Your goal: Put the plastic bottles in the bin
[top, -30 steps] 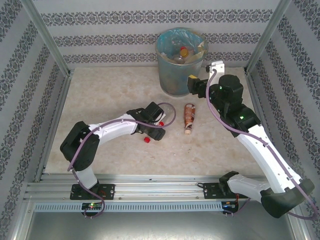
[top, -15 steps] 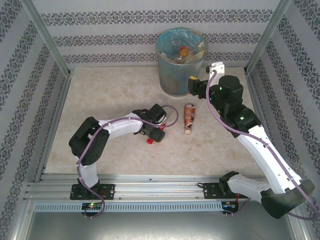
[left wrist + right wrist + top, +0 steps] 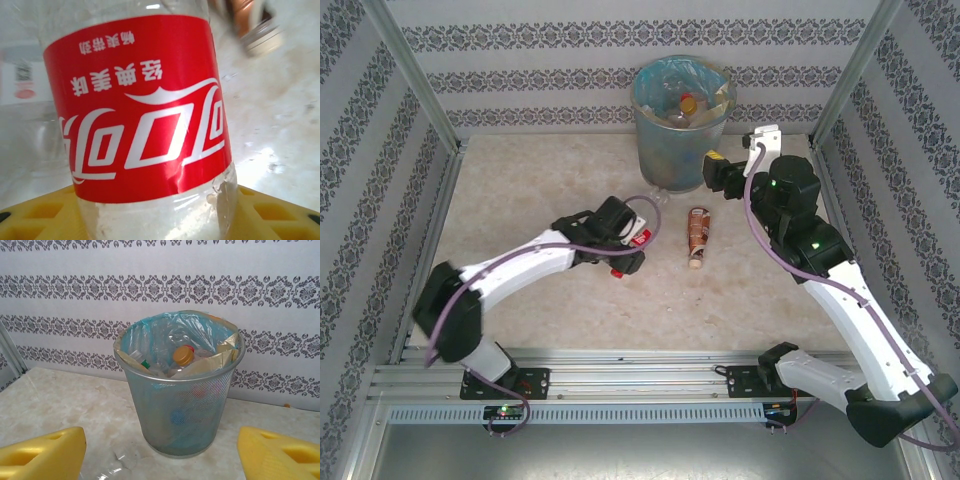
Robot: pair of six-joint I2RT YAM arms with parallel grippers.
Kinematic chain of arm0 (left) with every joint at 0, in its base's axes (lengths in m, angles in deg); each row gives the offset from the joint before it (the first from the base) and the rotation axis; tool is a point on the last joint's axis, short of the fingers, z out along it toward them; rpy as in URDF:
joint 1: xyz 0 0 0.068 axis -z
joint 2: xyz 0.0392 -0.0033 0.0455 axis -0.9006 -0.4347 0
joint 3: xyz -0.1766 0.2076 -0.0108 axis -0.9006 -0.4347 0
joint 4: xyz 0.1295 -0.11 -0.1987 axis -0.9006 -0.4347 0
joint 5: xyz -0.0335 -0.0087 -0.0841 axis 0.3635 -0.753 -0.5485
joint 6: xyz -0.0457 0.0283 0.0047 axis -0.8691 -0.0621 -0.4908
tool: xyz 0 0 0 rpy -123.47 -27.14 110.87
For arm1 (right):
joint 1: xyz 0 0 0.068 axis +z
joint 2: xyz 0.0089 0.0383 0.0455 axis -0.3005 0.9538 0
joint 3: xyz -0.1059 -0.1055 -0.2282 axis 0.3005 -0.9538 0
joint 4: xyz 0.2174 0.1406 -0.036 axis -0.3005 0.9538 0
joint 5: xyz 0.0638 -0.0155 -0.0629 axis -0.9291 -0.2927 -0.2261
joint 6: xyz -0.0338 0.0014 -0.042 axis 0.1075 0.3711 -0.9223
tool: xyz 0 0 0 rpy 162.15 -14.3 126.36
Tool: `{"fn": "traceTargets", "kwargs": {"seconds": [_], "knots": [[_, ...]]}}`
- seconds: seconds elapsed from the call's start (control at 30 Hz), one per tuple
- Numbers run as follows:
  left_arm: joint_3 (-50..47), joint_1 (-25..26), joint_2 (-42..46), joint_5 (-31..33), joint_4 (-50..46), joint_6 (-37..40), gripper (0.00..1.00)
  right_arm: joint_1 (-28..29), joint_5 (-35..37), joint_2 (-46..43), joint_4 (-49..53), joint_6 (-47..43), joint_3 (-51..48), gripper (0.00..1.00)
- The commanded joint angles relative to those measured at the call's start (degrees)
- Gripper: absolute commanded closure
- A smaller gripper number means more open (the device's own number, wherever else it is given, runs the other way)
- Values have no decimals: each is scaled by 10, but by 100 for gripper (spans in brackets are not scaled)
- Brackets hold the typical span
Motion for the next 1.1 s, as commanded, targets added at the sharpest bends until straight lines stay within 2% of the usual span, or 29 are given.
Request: {"fn": "traceTargets", "kwargs": {"seconds": [0.0, 0.1, 0.2, 0.3, 0.4, 0.6, 0.9, 1.07], "knots": [[-33, -6, 82, -22, 21, 28, 41, 1, -4, -16, -10, -3, 19, 21], [-70, -6, 163, -45, 73, 53, 41, 1, -57, -17, -27, 6, 22, 21], [-113, -6, 235, -59, 146, 70, 41, 1, -145, -2, -42, 21, 35, 21], [-129, -6, 274, -65, 189, 83, 42, 1, -249, 30, -50, 49, 58, 18], [-134, -6, 293, -73, 213, 92, 42, 3, -324, 61, -61, 86, 78, 15], [-148, -6, 316, -104, 242, 106, 43, 13, -404, 107, -106, 162, 92, 13], [-144, -6, 313, -121, 237, 113, 44, 38, -490, 161, -128, 203, 122, 12], [-150, -6, 319, -116, 245, 116, 45, 42, -494, 176, -116, 203, 133, 16]]}}
